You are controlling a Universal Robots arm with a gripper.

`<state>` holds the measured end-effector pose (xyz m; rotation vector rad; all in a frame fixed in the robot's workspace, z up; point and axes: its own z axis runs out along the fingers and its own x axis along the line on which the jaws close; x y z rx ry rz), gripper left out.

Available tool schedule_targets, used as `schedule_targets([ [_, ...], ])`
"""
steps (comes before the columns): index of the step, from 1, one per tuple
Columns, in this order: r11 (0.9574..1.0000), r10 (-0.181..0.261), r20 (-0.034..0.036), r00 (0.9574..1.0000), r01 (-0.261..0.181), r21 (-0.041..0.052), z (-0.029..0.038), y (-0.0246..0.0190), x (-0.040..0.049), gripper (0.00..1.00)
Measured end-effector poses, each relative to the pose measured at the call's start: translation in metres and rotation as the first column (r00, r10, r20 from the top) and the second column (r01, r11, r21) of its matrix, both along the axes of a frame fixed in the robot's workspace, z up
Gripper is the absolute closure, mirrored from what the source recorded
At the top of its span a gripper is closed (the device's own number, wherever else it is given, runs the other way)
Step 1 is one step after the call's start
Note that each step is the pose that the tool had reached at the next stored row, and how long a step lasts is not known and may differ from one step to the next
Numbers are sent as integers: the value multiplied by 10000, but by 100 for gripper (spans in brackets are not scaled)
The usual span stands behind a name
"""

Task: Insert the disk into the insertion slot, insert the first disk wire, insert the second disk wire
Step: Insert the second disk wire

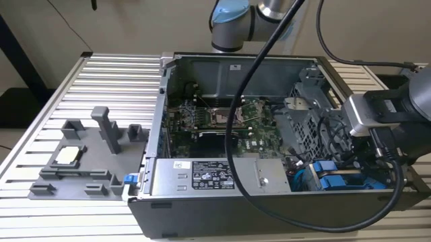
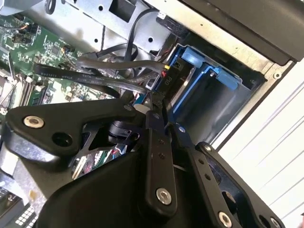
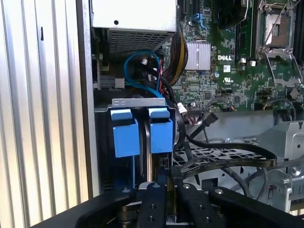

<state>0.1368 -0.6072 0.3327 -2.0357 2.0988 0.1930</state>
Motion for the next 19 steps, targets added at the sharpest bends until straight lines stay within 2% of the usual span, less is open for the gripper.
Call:
schedule_targets([
  [6,10000,-9,2,10000,9,27,-21,1,0,84],
  [8,10000,-9,1,10000,9,25,-24,0,1,83],
  [9,10000,-8,0,10000,8,20,-21,0,1,76],
  [11,10000,-9,-1,10000,9,12,4,0,0,76],
  [13,10000,-10,-4,10000,10,14,74,-1,0,76],
  [19,10000,-11,-5,10000,11,11,351,-1,-1,76],
])
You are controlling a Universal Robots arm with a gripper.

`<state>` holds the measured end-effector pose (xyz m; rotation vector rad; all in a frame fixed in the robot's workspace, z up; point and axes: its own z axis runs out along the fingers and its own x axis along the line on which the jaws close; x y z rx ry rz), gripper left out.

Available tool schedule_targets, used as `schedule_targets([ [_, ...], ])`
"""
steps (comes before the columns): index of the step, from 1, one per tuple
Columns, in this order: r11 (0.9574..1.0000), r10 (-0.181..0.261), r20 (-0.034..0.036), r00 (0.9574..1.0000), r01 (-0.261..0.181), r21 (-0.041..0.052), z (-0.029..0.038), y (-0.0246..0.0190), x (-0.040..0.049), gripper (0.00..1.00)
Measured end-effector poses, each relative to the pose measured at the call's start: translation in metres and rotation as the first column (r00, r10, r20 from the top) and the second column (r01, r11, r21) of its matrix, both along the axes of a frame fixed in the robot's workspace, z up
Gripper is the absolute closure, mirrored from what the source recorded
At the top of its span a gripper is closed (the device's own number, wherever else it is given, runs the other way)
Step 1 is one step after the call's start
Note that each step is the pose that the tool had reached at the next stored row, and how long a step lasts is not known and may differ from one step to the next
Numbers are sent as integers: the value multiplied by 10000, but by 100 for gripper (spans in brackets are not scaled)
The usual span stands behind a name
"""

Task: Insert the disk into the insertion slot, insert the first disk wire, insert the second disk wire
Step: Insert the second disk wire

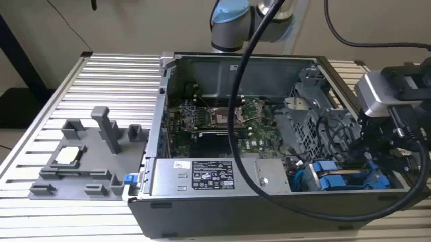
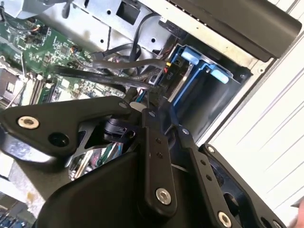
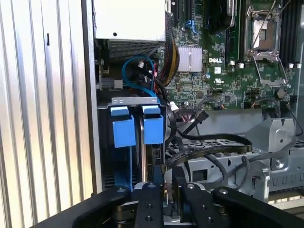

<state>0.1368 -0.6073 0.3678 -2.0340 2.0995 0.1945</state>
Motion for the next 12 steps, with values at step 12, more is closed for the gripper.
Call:
schedule_targets([
  [12,10000,1,0,10000,-1,1,210,0,1,76],
])
